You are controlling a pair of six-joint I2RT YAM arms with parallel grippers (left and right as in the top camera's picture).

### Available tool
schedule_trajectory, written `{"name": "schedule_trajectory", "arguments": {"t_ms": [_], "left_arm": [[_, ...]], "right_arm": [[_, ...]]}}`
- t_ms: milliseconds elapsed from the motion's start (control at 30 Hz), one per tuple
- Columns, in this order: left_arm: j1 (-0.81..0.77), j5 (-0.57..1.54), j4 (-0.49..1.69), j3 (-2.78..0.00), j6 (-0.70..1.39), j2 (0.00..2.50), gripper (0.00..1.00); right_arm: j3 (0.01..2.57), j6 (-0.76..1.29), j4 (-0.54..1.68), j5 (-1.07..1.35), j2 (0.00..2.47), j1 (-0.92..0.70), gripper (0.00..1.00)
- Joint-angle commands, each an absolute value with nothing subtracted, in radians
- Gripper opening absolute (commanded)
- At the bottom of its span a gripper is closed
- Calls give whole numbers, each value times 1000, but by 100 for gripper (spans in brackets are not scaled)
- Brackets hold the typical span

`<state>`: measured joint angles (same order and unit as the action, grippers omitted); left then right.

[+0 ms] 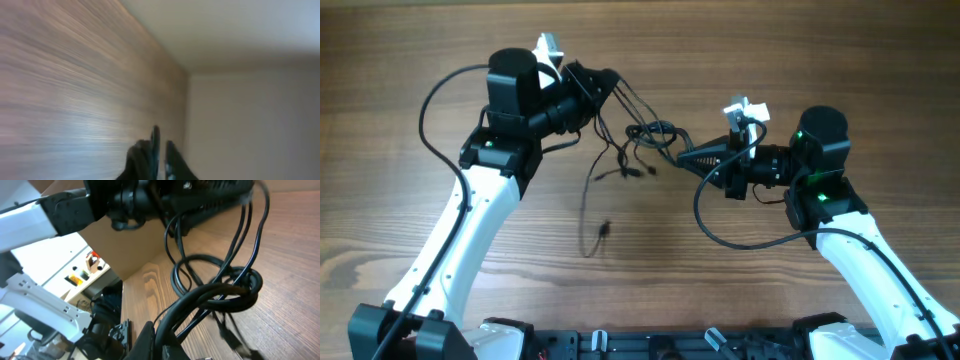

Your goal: Untangle cables

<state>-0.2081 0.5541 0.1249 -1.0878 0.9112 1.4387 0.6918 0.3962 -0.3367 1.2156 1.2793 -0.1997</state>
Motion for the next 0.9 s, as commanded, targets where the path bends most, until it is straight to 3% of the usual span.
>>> {"name": "schedule_trajectory", "arguments": {"t_ms": [0,33,167,300,533,733,867], "left_arm": [[-198,567,185,-1100,524,1419,76],[-198,566,200,-1100,478,1419,100],[-198,563,207,-1100,445,1419,100],[-198,562,241,-1100,220,1419,100],[-203,530,286,-1100,38,1412,99],[-280,571,280,-1100,-199,1308,100],[-350,580,311,-1100,-315,1262,100]], "right_arm": [[699,424,-339,1176,1285,-202,4],[699,427,-339,1169,1285,-202,4],[699,447,-339,1139,1285,-202,4],[699,532,-337,1004,1285,-202,4],[699,714,-321,804,1285,-202,4],[699,910,-341,818,1285,-202,4],[699,976,-503,953,1285,-202,4]]}}
